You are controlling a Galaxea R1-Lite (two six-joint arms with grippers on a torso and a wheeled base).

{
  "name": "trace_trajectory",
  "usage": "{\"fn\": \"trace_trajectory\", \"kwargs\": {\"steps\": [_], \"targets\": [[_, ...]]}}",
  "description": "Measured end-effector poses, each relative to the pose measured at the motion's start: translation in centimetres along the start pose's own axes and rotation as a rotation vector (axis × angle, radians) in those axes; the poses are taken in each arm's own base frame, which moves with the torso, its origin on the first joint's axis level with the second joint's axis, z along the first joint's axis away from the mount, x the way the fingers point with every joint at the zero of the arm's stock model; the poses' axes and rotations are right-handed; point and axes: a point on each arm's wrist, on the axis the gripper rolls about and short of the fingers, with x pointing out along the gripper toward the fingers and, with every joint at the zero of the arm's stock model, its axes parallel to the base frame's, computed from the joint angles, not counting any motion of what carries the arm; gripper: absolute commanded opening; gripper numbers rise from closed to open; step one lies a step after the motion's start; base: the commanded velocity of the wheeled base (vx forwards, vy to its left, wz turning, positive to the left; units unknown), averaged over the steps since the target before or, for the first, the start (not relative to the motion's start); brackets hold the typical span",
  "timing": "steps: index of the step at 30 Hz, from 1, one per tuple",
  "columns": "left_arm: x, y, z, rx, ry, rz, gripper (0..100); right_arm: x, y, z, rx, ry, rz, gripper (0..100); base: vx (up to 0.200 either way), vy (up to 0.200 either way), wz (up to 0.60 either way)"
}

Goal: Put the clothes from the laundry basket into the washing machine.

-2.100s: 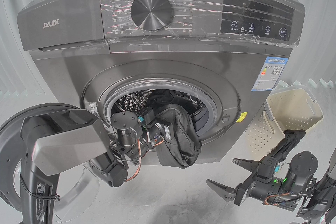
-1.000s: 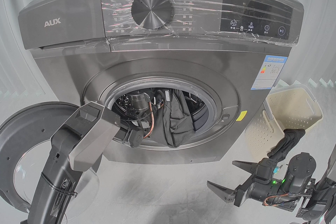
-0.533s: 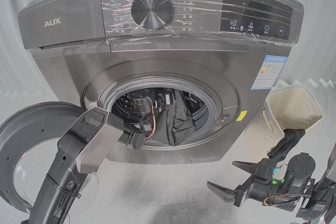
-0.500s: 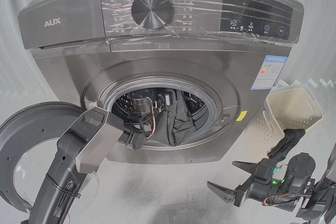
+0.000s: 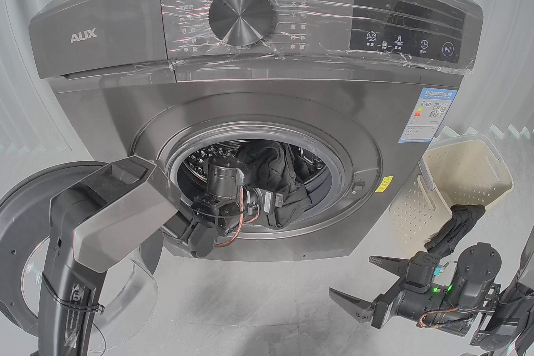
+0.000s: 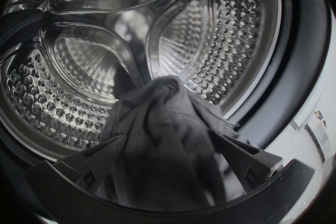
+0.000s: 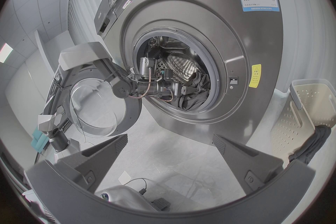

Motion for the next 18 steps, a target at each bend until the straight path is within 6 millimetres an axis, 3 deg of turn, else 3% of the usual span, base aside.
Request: {"fn": "trace_trajectory", "kwargs": {"steps": [7, 8, 18], "targets": [[-1.3, -0.8, -1.0, 0.014, 0.062, -0.044, 100, 0.0, 0.1, 0.0, 0.000, 0.001, 0.002, 100, 0.000, 0.000, 0.00], [-1.3, -0.9, -1.2, 0.016, 0.064, -0.046, 0, 0.0, 0.1, 0.0, -0.001, 0.001, 0.003, 100, 0.000, 0.000, 0.00], [-0.2, -1.3, -1.9, 0.015, 0.034, -0.043, 0, 0.0, 0.1, -0.1, -0.001, 0.007, 0.003, 100, 0.000, 0.000, 0.00]]}}
